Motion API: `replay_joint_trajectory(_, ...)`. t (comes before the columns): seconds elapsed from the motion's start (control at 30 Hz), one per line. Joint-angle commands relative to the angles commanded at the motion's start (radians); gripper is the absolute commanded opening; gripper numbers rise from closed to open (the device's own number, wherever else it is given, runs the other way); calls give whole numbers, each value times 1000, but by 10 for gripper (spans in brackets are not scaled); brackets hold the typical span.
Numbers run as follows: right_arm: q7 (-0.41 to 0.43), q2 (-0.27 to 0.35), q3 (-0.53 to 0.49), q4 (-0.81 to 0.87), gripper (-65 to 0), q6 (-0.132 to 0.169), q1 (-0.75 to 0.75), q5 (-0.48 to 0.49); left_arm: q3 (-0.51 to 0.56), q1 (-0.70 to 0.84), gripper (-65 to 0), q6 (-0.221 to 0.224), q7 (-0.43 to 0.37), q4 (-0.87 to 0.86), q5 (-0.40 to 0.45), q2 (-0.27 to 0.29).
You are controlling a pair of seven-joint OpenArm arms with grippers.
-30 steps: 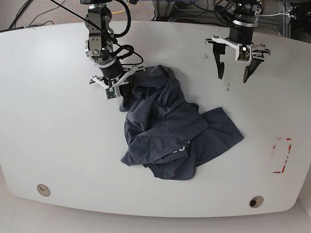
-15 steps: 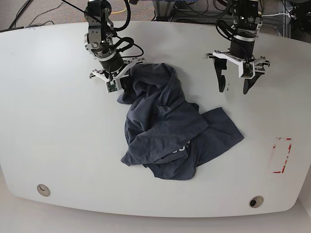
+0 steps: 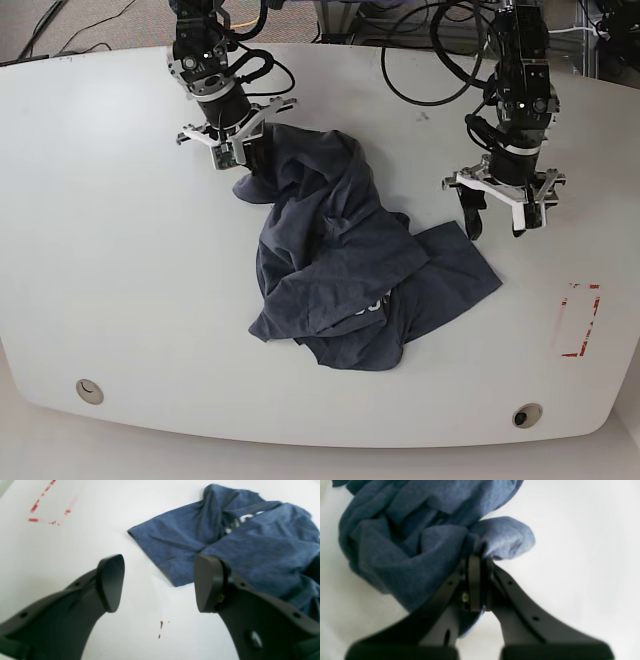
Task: Layout the t-shirt on the table in an organized manner, then fold the t-shirt properly
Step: 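Move the left gripper down to the t-shirt and grasp a hem corner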
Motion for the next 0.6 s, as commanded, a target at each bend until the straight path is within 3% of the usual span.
replay_joint_trajectory(0.6, 5, 2, 0, 84, -647, 0, -149, 0, -2, -78, -254, 0, 0, -196, -218, -8)
